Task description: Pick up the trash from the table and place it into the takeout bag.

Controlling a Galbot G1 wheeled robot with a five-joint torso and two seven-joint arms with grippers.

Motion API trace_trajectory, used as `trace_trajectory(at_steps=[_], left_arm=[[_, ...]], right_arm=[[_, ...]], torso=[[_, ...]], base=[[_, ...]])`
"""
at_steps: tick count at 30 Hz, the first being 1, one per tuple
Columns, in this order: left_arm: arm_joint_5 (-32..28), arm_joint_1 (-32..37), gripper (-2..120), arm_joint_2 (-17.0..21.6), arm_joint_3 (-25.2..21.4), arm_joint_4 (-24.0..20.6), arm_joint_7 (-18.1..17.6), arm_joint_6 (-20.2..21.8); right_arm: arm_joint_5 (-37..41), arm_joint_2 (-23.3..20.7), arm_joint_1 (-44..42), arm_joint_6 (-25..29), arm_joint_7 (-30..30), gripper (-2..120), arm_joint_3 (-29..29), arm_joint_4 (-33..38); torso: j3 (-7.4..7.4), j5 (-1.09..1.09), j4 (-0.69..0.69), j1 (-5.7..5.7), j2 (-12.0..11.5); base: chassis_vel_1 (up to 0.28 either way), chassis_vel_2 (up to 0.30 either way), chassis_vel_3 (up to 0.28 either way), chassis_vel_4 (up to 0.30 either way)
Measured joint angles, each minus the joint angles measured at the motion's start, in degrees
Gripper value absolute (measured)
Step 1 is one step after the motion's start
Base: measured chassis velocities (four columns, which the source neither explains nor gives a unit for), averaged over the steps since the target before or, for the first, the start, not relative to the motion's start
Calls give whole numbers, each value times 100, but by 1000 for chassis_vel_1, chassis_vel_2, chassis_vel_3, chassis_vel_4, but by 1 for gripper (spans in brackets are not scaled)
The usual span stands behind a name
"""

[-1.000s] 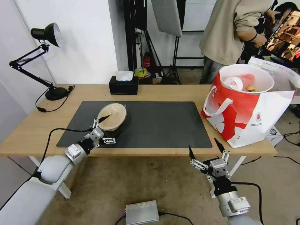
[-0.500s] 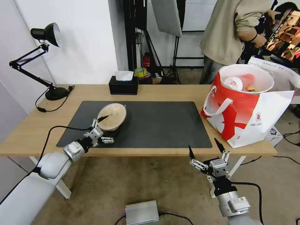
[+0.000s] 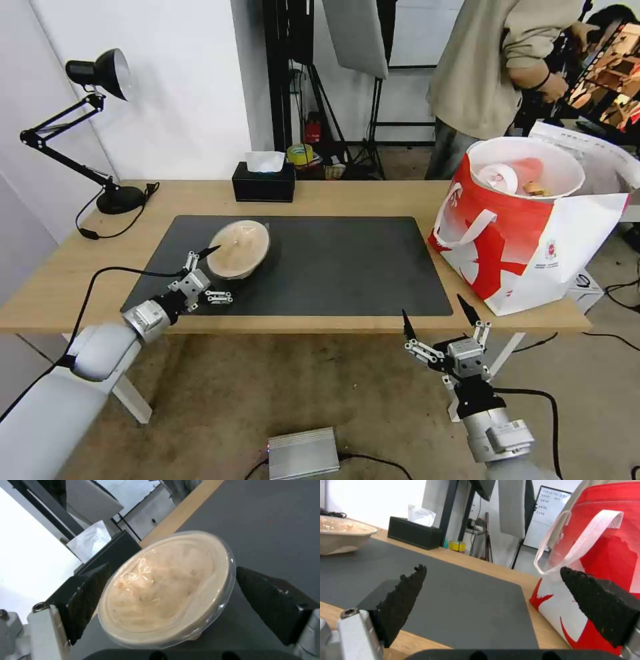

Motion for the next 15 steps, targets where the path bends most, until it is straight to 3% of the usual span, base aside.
trace_trajectory(at_steps=[15], left_arm=[[106,-209,100,-66,115,240,9,-19]], right_arm=[[0,0,0,0,0,100,0,0]], torso=[[0,0,0,0,0]], base=[[0,0,0,0]])
